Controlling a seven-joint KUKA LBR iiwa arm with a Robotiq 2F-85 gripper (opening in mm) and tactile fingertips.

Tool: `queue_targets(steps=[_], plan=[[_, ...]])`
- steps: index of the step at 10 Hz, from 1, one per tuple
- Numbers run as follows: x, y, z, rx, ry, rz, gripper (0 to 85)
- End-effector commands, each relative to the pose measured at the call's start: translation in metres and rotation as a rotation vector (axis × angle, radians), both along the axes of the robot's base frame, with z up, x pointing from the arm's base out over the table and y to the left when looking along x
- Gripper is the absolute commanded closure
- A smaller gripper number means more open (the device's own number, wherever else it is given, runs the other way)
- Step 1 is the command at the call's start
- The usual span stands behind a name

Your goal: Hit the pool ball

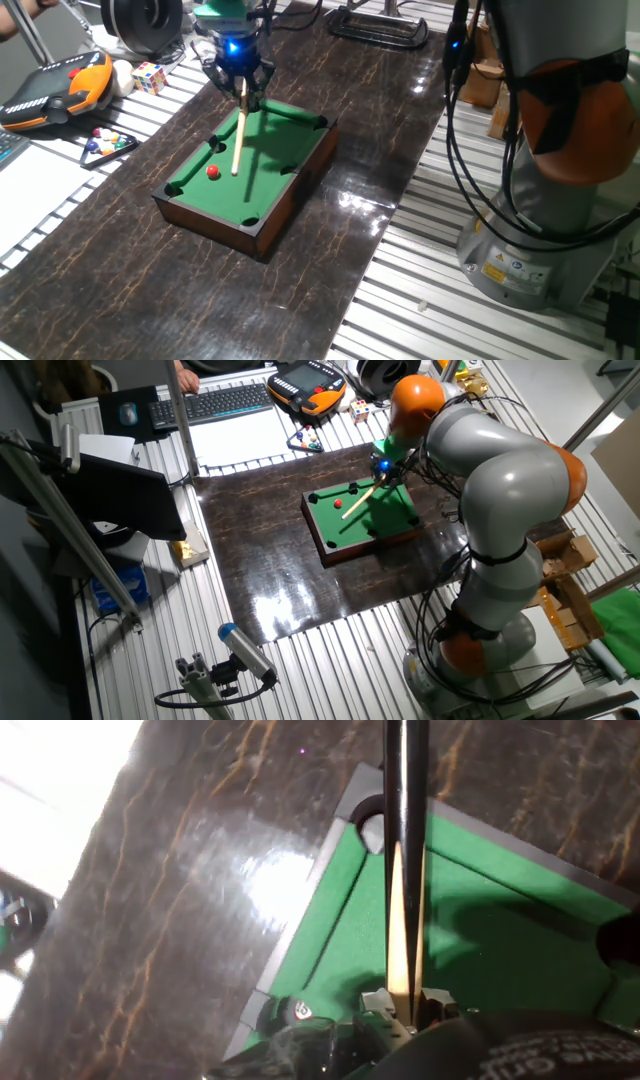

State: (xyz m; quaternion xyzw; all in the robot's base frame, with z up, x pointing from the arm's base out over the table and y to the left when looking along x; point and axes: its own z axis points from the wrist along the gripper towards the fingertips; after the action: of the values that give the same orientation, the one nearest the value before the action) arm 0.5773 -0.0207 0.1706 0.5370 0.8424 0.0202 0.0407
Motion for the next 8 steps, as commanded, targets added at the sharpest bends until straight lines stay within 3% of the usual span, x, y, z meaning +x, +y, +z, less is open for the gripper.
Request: queue_targets(steps=[1,3,8], plan=[[-0.0005,-0.001,0.000,-0.009,-0.010,-0.173,84.3],[-0.0017,-0.007,0.001,-0.017,-0.023,-0.267,84.3],[-0.0046,-0.019,0.000,-0.006,-0.018,-0.437,84.3]])
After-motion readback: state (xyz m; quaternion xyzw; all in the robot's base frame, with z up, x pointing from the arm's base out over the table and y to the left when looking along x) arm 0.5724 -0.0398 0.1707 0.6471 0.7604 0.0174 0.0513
